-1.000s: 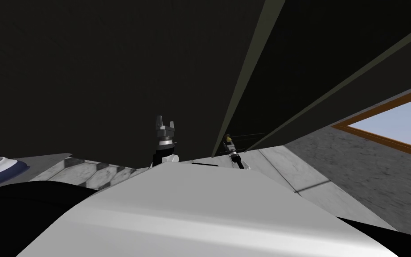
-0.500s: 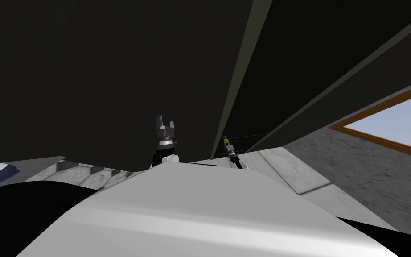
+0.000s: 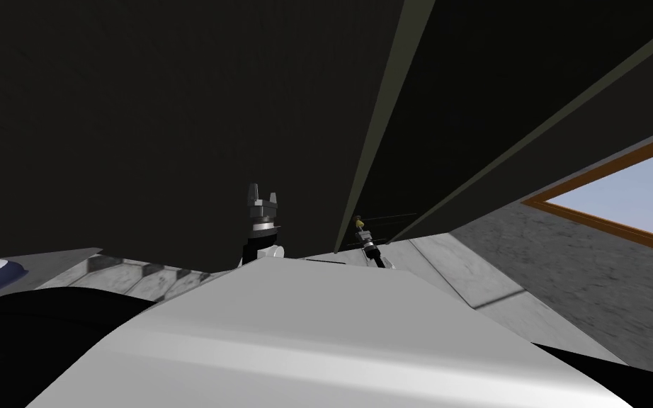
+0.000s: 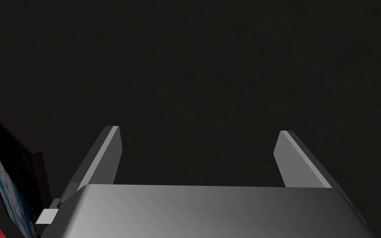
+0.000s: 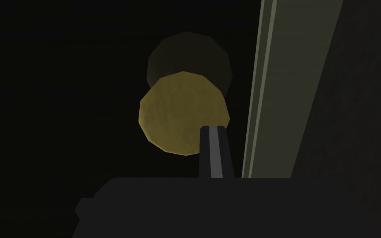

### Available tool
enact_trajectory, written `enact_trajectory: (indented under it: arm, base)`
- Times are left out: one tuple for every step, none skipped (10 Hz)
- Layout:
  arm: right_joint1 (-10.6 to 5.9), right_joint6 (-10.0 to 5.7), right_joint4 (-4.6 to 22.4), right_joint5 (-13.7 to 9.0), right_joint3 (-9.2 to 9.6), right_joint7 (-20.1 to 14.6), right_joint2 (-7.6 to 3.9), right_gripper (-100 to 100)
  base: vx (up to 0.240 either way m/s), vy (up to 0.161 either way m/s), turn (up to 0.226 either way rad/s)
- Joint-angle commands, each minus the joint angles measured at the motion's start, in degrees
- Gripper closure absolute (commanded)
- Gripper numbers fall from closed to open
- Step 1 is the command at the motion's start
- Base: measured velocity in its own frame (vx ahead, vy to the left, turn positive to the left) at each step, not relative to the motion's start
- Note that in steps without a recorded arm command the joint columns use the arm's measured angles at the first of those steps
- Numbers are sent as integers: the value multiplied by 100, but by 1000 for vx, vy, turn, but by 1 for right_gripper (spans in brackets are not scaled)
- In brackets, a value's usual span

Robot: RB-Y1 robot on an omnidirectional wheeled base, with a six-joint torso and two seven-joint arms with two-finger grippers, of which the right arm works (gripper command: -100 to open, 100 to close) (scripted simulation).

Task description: Pull the door open

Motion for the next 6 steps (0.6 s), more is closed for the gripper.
enact_trajectory:
  arm:
    - [-31, 44, -4, -9, -19, 1, -18, 100]
    - [-31, 44, -4, -9, -19, 1, -18, 100]
    - [-31, 44, -4, -9, -19, 1, -18, 100]
    - [-3, -37, -27, 25, 14, -53, -67, -100]
    - [-4, -47, -33, 31, 18, -66, -83, -100]
    - [-7, -68, -47, 44, 25, -94, -118, -100]
  base:
    - [0, 0, 0]
    - [0, 0, 0]
    - [0, 0, 0]
    - [-146, 71, -5]
    - [-199, 95, -23]
    - [-181, 47, -38]
